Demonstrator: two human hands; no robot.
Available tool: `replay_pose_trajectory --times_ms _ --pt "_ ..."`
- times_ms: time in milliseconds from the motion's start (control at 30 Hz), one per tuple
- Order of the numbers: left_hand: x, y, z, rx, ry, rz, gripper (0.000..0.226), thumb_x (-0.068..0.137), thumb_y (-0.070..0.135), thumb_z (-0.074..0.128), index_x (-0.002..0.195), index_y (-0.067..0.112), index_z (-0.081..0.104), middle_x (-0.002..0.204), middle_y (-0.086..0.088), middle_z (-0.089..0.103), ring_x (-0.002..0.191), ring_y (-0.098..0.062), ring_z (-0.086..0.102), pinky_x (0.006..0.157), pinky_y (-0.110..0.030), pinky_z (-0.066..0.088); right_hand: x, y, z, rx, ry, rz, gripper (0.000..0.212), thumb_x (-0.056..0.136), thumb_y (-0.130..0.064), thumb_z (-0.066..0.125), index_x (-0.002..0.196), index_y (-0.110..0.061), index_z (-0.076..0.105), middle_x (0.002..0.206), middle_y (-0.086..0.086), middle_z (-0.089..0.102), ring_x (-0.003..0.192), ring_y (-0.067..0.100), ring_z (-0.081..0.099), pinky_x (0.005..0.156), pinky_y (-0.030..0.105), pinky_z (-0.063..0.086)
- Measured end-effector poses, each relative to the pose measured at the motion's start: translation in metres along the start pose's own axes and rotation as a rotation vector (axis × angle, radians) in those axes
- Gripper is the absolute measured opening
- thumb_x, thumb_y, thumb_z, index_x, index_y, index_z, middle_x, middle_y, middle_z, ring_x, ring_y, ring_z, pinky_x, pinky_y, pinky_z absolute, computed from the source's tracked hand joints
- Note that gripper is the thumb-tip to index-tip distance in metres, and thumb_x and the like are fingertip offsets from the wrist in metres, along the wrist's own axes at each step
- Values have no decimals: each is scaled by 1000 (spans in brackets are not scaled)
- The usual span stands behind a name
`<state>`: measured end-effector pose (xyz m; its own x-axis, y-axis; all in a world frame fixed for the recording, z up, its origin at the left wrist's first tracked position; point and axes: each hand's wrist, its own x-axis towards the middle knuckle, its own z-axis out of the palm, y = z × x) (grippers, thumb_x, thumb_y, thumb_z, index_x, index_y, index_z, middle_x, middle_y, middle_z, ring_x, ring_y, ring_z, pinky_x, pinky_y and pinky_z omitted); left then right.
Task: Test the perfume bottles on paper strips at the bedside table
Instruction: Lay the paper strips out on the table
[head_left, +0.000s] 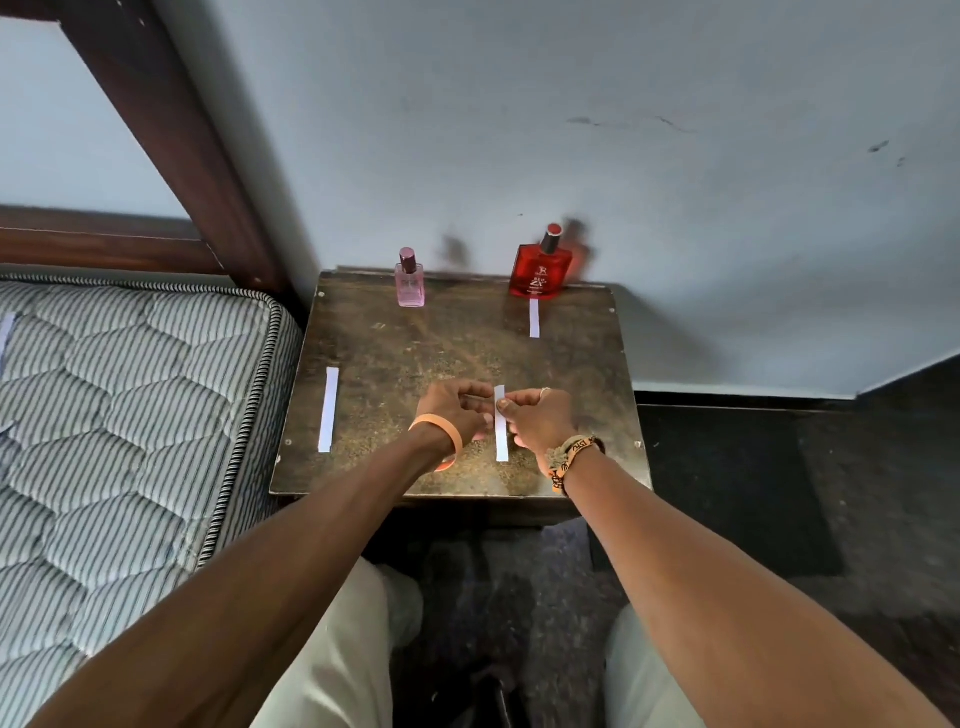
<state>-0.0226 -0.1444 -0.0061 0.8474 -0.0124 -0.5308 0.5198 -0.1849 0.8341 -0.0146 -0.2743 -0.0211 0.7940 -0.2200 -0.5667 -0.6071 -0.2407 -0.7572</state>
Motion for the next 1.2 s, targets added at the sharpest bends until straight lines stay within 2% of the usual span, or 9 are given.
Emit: replay_pose_trajectory --times_ms 167,300,500,633,800,900,1033,1200 --pt "12 -4 -2 34 43 9 30 79 -14 61 95 11 66 85 -11 71 78 -23 69 73 -39 59 17 1 10 -141 19 -57 16 80 -21 80 67 -24 71 81 7 75 73 24 70 66 37 59" --pt "20 -5 -2 56 60 26 29 79 -13 62 99 8 67 82 -8 72 81 -24 70 76 -40 59 17 0 11 -224 63 -123 7 81 -23 79 83 -17 76 85 3 75 80 19 71 76 36 59" --pt "20 -10 1 103 115 70 33 76 -9 68 102 11 71 82 -2 74 82 -17 71 79 -39 59 15 2 10 -215 81 -105 17 78 -23 81 70 -26 66 80 3 74 76 20 72 73 41 61" --pt "17 -12 1 157 120 102 36 73 -7 68 100 16 72 84 1 75 84 -13 71 83 -38 58 11 1 9 -212 73 -106 11 77 -21 82 79 -22 71 80 2 74 75 19 72 73 41 61" --pt "10 -12 -3 231 143 121 35 72 -1 69 100 20 73 86 6 73 85 -12 70 83 -37 58 5 1 5 -192 68 -92 15 77 -17 79 74 -25 67 77 1 73 75 22 72 73 46 61" --pt "2 -7 -11 256 187 140 33 75 1 68 103 18 72 90 3 73 85 -13 69 85 -36 57 -3 0 -1 -177 100 -122 15 79 -16 77 78 -25 64 82 2 73 79 22 71 74 44 60" --pt "-7 0 -28 289 231 181 28 77 6 71 103 18 72 91 2 73 84 -14 69 85 -37 57 -15 -8 -10 -200 131 -169 15 82 -18 74 96 -19 68 89 -1 70 84 18 70 78 38 59" --pt "-11 14 -56 314 274 243 24 77 11 74 100 18 72 92 2 74 82 -16 70 85 -38 57 -29 -33 -1 -198 119 -278 22 80 -22 76 101 -19 69 86 -7 67 85 14 67 82 38 59"
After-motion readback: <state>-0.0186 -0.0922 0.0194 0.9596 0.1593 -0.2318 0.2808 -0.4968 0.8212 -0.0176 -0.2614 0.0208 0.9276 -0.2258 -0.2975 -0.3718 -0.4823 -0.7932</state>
